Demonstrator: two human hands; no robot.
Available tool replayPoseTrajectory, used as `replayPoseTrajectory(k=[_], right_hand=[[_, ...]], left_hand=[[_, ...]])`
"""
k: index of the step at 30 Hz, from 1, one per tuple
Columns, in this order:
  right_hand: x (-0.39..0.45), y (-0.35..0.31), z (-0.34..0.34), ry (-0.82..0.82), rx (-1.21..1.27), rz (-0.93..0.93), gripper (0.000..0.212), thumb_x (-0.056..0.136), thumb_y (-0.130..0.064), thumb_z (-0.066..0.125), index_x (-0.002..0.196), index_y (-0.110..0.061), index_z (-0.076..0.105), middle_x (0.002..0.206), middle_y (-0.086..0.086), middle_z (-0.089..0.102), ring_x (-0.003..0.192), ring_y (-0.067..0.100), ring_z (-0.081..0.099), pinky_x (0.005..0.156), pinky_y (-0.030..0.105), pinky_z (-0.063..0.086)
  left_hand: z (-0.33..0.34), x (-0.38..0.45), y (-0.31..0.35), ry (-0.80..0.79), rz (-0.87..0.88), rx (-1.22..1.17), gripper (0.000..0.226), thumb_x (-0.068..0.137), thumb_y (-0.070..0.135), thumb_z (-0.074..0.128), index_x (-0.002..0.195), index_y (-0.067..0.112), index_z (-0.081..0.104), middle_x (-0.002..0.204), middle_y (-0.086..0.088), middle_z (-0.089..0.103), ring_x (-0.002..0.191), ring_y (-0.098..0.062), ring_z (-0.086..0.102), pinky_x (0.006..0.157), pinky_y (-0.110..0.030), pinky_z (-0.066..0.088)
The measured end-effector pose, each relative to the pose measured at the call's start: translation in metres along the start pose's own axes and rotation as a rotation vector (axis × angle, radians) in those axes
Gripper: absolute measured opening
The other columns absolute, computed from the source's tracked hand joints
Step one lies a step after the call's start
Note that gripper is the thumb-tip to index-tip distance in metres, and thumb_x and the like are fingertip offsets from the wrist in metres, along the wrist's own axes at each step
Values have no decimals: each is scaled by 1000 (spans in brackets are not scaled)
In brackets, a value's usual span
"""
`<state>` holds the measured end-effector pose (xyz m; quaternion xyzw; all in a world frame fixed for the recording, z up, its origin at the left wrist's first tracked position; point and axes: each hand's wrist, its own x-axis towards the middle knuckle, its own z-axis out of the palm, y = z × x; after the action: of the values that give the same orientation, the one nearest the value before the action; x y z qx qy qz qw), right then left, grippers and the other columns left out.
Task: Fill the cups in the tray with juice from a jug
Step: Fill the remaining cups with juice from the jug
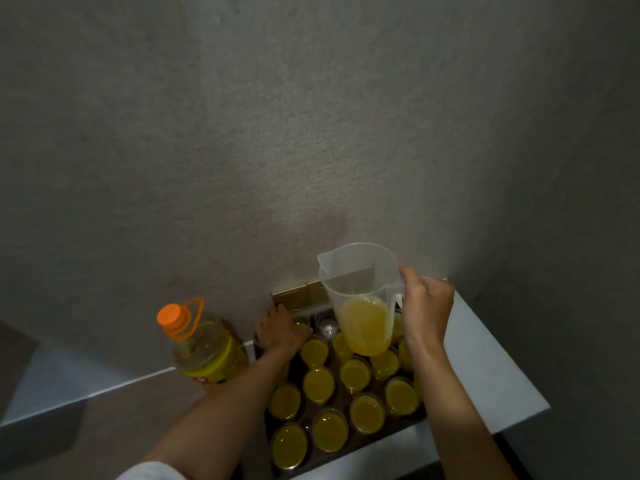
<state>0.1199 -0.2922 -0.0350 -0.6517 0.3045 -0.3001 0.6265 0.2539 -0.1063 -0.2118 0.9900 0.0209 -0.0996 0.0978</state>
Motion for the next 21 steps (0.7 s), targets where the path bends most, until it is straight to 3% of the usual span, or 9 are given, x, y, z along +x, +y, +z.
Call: replayPoseTrajectory(k=[6, 14, 21], right_hand=[[9, 6, 0, 10, -13, 4, 49, 97, -19, 64, 54, 1, 52, 52, 13, 48, 52, 24, 44, 56, 35, 41], [15, 7, -2, 19, -19, 7, 47, 97, -20, 64, 55, -2, 54, 52, 12, 50, 52, 24, 45, 57, 34, 43], [13, 5, -5, 28, -10, 5, 53, 97, -17, 63, 47, -14, 45, 44, -1, 42, 47, 17, 40, 54, 29, 39]], left_hand=[[9, 1, 2, -9, -70, -43, 75, 74, 67, 72, 128, 19, 53, 137, -7, 56, 128, -29, 49, 108, -43, 36], [16, 0, 7, -1, -125, -34, 83, 72, 71, 72, 133, 20, 48, 142, -6, 51, 130, -30, 45, 108, -44, 36], [16, 2, 10, -39, -160, -49, 89, 73, 69, 73, 140, 16, 48, 147, -7, 47, 136, -31, 41, 111, -44, 31]])
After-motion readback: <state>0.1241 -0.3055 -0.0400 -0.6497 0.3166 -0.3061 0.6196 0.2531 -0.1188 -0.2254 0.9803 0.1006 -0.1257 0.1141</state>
